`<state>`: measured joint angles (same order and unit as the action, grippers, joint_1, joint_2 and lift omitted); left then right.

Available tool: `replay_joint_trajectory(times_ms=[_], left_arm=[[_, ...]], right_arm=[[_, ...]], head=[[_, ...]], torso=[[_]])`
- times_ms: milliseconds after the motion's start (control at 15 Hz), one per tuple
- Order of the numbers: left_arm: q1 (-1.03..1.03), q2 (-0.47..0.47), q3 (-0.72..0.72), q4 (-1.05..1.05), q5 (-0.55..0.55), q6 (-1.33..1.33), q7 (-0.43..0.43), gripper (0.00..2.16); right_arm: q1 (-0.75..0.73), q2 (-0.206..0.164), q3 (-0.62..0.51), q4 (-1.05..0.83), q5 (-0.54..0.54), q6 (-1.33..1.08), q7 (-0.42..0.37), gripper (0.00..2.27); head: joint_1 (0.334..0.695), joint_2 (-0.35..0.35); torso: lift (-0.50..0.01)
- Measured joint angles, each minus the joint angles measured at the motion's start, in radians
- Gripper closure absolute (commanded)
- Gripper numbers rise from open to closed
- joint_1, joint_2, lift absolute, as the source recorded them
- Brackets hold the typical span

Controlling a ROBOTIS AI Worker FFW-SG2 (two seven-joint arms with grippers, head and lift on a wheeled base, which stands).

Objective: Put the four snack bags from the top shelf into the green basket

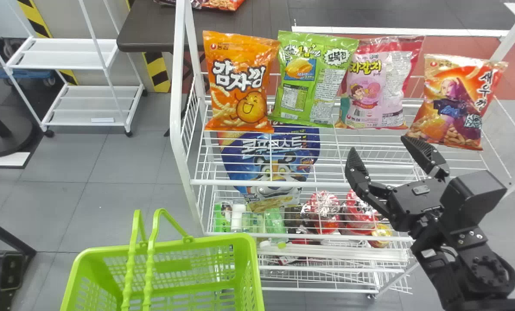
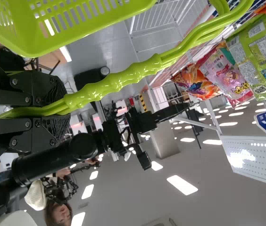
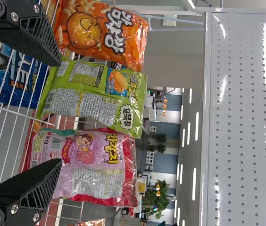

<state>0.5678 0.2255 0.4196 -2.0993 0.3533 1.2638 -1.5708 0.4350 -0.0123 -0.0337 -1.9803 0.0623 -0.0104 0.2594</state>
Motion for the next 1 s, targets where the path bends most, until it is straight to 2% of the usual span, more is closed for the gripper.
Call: replay_joint_trajectory(times_ms=[667,867,1000], left_arm=[[-0.005,0.001,-0.007,0.006,-0.002,-0.001,0.0,2.15],[-0.01,0.001,-0.014,0.009,-0.006,-0.003,0.0,2.15],[-0.01,0.002,-0.022,0.01,-0.012,-0.006,0.0,2.15]], right_arm=[[-0.047,0.0,0.014,0.018,-0.015,0.088,0.003,0.09],[-0.119,0.0,0.069,0.046,-0.025,0.213,0.008,0.12],[-0.185,0.0,0.123,0.085,-0.027,0.276,0.004,0.12]], head=[[0.695,-0.002],[0.695,0.037],[0.695,0.091]], torso=[[0.0],[0.0],[0.0]])
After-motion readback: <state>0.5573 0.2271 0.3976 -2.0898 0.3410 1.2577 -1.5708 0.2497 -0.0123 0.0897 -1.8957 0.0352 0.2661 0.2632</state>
